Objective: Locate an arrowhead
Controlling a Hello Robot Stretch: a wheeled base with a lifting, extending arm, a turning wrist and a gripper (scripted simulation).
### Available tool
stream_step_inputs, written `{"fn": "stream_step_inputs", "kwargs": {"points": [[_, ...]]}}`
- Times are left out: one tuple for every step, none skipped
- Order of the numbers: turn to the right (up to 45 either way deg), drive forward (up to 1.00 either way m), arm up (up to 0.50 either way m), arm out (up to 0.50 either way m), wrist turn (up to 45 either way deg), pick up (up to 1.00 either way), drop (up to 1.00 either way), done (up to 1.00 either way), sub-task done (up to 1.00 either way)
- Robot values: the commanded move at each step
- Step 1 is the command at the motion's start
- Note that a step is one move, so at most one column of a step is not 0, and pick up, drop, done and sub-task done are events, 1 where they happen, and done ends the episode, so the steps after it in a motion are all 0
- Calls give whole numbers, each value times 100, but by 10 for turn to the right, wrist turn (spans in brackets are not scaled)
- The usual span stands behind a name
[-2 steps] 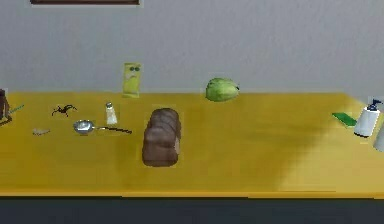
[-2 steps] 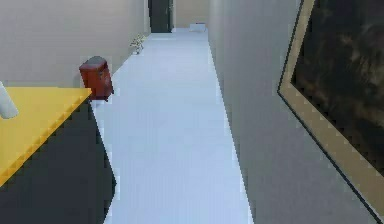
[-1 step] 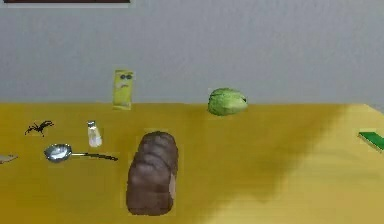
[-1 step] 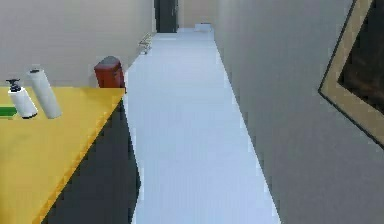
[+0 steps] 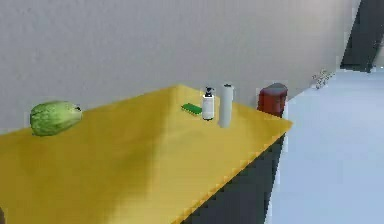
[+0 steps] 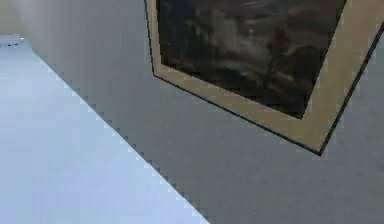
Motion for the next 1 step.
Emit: {"fn": "stream_step_inputs", "kwargs": {"points": [[450, 0, 0, 0, 0, 0, 0, 0, 0]]}}
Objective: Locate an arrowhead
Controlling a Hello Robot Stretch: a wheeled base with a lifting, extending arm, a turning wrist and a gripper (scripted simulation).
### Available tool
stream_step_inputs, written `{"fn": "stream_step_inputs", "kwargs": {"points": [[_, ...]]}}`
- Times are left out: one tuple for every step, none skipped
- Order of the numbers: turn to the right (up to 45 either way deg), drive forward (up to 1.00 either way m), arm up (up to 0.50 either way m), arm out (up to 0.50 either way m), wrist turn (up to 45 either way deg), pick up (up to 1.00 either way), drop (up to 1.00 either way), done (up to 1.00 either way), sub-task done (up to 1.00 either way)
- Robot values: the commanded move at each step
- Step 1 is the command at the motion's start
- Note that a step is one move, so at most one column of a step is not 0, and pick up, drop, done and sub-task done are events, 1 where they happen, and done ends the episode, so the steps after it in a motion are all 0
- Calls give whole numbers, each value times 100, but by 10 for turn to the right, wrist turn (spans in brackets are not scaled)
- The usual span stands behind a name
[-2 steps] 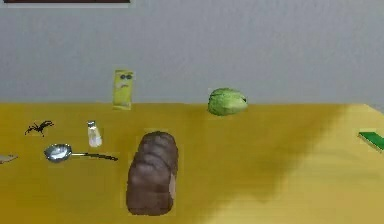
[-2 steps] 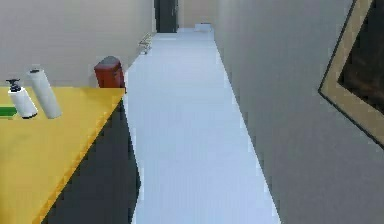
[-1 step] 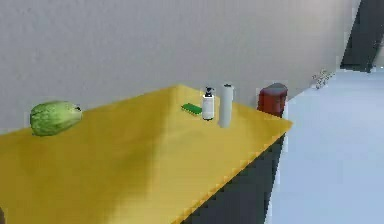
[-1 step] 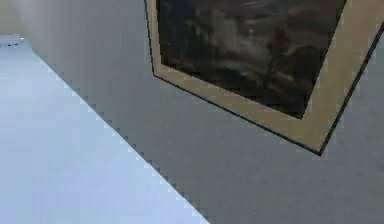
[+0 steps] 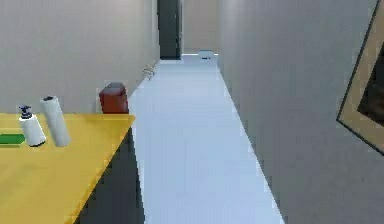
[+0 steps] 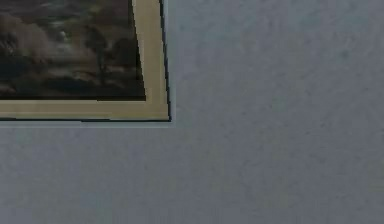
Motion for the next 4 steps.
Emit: {"fn": "stream_step_inputs", "kwargs": {"points": [[450, 0, 0, 0, 0, 0, 0, 0, 0], [420, 0, 0, 0, 0, 0, 0, 0, 0], [0, 10, 0, 0, 0, 0, 0, 0, 0], [450, 0, 0, 0, 0, 0, 0, 0, 0]]}}
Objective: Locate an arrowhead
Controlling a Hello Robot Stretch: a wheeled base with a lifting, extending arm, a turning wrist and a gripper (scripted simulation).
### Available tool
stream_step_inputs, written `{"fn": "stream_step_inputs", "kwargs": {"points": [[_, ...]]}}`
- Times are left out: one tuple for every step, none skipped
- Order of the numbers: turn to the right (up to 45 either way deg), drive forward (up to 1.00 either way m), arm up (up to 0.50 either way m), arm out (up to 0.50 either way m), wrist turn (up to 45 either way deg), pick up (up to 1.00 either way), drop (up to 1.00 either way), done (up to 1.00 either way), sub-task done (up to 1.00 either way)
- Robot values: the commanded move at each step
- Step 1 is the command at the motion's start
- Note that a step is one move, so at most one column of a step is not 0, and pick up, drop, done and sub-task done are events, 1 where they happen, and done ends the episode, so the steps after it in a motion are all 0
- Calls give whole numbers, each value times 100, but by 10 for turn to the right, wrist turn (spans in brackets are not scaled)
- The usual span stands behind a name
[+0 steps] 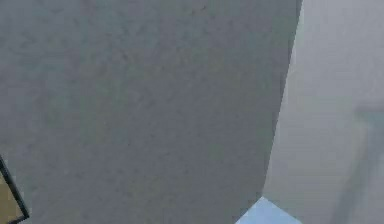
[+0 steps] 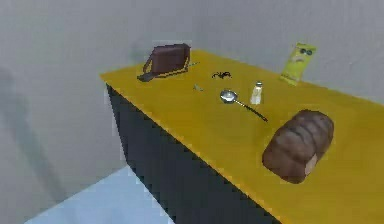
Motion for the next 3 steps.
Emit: {"fn": "stream_step_inputs", "kwargs": {"points": [[390, 0, 0, 0, 0, 0, 0, 0, 0], [0, 50, 0, 0, 0, 0, 0, 0, 0], [450, 0, 0, 0, 0, 0, 0, 0, 0]]}}
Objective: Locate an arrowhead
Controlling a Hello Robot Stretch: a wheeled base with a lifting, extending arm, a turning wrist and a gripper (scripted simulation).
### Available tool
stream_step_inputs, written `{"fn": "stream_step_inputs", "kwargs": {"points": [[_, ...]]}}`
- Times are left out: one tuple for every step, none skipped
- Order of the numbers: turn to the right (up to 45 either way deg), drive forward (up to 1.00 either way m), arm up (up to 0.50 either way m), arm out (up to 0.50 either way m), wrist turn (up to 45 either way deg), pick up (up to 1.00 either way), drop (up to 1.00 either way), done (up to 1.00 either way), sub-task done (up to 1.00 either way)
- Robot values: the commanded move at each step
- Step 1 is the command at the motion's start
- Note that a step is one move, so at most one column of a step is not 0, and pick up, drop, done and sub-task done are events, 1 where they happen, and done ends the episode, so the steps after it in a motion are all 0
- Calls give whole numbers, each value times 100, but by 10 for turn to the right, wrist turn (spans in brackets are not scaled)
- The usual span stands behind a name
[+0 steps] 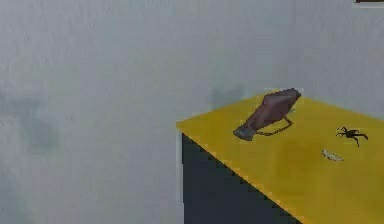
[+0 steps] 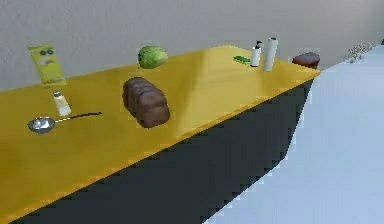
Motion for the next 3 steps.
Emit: {"fn": "stream_step_inputs", "kwargs": {"points": [[150, 0, 0, 0, 0, 0, 0, 0, 0], [0, 95, 0, 0, 0, 0, 0, 0, 0], [0, 0, 0, 0, 0, 0, 0, 100, 0]]}}
